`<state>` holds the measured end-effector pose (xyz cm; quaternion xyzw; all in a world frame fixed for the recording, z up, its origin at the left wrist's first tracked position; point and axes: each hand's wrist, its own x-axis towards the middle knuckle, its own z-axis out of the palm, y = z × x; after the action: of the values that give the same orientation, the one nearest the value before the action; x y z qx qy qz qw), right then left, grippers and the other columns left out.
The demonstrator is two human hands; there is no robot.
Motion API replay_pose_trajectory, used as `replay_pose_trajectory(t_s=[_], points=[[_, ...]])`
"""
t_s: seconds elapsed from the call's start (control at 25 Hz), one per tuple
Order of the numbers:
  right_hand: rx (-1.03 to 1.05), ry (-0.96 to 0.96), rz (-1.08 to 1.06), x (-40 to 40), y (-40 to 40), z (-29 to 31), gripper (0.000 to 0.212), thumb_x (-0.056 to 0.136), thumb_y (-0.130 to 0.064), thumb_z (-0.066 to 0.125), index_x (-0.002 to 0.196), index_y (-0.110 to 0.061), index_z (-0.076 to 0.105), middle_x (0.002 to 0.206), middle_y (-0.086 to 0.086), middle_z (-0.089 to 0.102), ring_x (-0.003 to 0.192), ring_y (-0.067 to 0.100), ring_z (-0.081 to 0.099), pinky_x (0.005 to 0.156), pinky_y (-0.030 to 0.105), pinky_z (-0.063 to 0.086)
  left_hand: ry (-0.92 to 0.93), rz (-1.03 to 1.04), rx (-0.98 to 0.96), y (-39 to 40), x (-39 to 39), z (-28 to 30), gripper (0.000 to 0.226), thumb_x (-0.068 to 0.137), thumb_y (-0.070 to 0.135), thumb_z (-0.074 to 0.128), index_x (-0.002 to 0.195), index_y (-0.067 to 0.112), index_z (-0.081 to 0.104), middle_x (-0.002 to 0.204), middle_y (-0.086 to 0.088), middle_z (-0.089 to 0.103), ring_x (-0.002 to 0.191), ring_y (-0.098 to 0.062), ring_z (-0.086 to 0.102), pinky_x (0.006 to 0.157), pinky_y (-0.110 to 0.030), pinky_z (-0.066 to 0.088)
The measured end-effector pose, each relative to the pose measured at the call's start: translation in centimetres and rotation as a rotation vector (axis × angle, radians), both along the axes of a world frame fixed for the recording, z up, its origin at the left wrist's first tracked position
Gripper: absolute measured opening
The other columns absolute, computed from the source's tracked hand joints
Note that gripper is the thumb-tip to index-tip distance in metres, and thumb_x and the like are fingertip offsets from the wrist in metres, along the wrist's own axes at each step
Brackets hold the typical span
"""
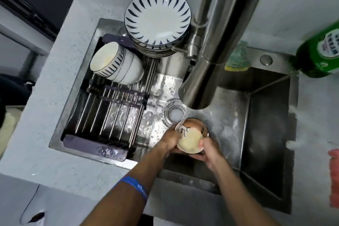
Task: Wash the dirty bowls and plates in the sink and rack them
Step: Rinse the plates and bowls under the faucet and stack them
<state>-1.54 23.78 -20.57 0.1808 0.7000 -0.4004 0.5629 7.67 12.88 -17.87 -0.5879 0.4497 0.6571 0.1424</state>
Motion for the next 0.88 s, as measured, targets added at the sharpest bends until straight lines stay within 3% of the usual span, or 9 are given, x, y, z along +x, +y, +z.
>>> replay_pose_trajectory(t_s=[0.12,0.2,0.28,0.36,0.44,0.52,0.64,0.76,0.88], points=[[0.05,0.039,0.027,0.1,0.1,0.4,0.045,0.092,-0.008,0.04,0.135,-0.018,0.049,0.124,0.012,0.061,0.106,0.03,0.061,0.064,0.036,0.056,-0.097,-0.209,-0.157,0.6,1.1,-4.1,0.067,0.079,0.018,0.044,0.142,0.039,0.042,0.134,-0.012,0.058,0.107,-0.036,0.065,0.085,-0.048,0.058],[0.068,0.095,0.124,0.3,0.3,0.6,0.048,0.093,-0.014,0.042,0.139,-0.029,0.043,0.128,0.008,0.059,0.106,0.03,0.062,0.059,0.032,0.056,-0.128,-0.284,-0.267,1.2,1.4,-4.2,0.071,0.081,0.016,0.044,0.148,0.039,0.036,0.124,-0.016,0.058,0.096,-0.037,0.067,0.078,-0.042,0.059],[0.109,0.227,0.261,0.4,0.7,0.2,0.044,0.09,-0.021,0.045,0.132,-0.034,0.045,0.124,0.005,0.062,0.101,0.03,0.064,0.06,0.036,0.059,-0.154,-0.329,-0.394,1.6,0.8,-0.1,0.066,0.087,0.01,0.047,0.149,0.033,0.039,0.117,-0.016,0.056,0.097,-0.037,0.066,0.085,-0.041,0.057],[0.19,0.474,0.388,0.2,0.9,0.7,0.023,0.09,-0.03,0.051,0.113,-0.031,0.047,0.111,0.004,0.065,0.093,0.029,0.066,0.069,0.041,0.06,-0.153,-0.324,-0.475,2.4,0.8,1.7,0.064,0.089,0.006,0.048,0.146,0.034,0.043,0.117,-0.013,0.047,0.098,-0.036,0.065,0.094,-0.039,0.053],[0.254,0.637,0.456,-0.1,0.8,1.7,0.014,0.092,-0.025,0.058,0.098,-0.023,0.046,0.092,0.001,0.061,0.085,0.027,0.064,0.072,0.031,0.052,-0.141,-0.339,-0.563,2.5,1.0,2.3,0.059,0.091,0.005,0.05,0.144,0.031,0.047,0.118,-0.01,0.043,0.094,-0.034,0.064,0.094,-0.036,0.053],[0.272,0.728,0.504,-0.2,0.9,2.4,0.013,0.093,-0.021,0.06,0.092,-0.017,0.048,0.08,0.0,0.056,0.08,0.026,0.062,0.066,0.026,0.042,-0.165,-0.38,-0.649,2.4,1.0,2.6,0.052,0.092,0.005,0.054,0.14,0.027,0.051,0.12,-0.009,0.049,0.098,-0.031,0.064,0.091,-0.033,0.051],[0.294,0.806,0.492,0.9,0.8,3.1,0.01,0.092,-0.016,0.06,0.09,-0.013,0.051,0.081,0.004,0.06,0.079,0.026,0.059,0.065,0.025,0.035,-0.185,-0.328,-0.678,2.2,1.0,2.6,0.04,0.09,0.002,0.055,0.127,0.018,0.054,0.113,-0.009,0.062,0.101,-0.028,0.063,0.088,-0.034,0.049],[0.279,0.87,0.425,2.1,1.1,3.5,0.007,0.088,-0.009,0.061,0.091,-0.01,0.055,0.088,0.013,0.067,0.084,0.032,0.063,0.065,0.028,0.04,-0.145,-0.263,-0.666,2.4,1.2,2.9,0.033,0.087,0.0,0.054,0.115,0.017,0.053,0.095,-0.005,0.066,0.086,-0.023,0.062,0.076,-0.029,0.047],[0.243,0.9,0.407,1.8,1.0,4.5,0.008,0.086,-0.012,0.065,0.085,-0.013,0.057,0.078,0.007,0.066,0.08,0.034,0.063,0.067,0.032,0.046,-0.04,-0.17,-0.599,1.9,1.9,4.1,0.027,0.086,0.001,0.058,0.104,0.019,0.051,0.078,-0.002,0.066,0.065,-0.019,0.062,0.057,-0.021,0.046]])
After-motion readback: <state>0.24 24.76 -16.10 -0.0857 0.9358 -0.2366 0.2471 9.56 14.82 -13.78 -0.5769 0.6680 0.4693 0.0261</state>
